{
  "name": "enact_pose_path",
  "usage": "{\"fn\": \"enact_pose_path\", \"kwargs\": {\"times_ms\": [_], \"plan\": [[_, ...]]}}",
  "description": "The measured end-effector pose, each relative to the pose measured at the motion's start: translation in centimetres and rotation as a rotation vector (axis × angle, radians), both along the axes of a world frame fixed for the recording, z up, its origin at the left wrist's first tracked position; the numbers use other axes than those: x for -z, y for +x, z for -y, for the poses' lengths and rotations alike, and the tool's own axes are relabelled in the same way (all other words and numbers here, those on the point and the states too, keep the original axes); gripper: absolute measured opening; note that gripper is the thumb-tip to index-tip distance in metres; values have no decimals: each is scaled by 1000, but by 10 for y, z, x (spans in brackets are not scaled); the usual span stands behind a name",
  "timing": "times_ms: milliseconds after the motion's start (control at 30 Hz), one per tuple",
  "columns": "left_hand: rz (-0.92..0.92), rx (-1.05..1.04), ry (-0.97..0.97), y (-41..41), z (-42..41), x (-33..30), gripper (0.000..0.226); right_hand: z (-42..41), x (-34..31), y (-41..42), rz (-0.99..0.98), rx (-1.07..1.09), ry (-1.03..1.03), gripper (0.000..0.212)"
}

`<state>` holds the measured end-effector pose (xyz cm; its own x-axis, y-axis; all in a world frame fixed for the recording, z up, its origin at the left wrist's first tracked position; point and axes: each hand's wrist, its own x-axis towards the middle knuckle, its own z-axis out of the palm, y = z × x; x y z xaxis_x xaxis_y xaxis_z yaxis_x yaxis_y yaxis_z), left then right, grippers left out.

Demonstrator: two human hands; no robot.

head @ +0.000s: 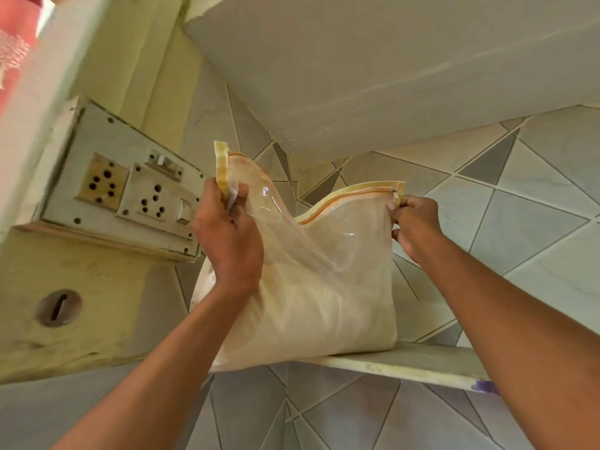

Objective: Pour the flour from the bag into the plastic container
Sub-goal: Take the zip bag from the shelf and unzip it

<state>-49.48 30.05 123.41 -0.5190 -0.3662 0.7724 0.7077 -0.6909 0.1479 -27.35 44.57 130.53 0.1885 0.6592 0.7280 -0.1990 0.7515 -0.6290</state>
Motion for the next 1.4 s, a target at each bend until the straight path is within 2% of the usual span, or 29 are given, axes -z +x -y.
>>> {"fn": "enact_pose_path", "kwargs": {"times_ms": [300, 400, 500, 633, 867, 1100, 1200, 1400], "plan": [[99, -187, 96, -13, 121, -5, 20, 86, -8, -38, -127, -94, 47, 7], [139, -236, 82, -11, 163, 1, 24, 120, -5, -48, -127, -119, 34, 5], [171, -281, 47, -15, 202, 12, 21, 150, 5, -57, -98, -112, 35, 15], [204, -345, -21, -16, 247, 31, 19, 188, 35, -59, -75, -151, -10, 13], [259, -359, -284, -5, 295, 115, 13, 234, 151, -47, 0, -116, -60, 16], [333, -264, -524, 24, 319, 223, 15, 237, 264, -7, 140, -87, -94, 18], [350, -227, -647, 32, 313, 266, 19, 232, 307, 16, 217, -57, -129, 13], [360, -82, -840, 52, 270, 344, 13, 194, 389, 62, 339, -2, -222, 31]]}}
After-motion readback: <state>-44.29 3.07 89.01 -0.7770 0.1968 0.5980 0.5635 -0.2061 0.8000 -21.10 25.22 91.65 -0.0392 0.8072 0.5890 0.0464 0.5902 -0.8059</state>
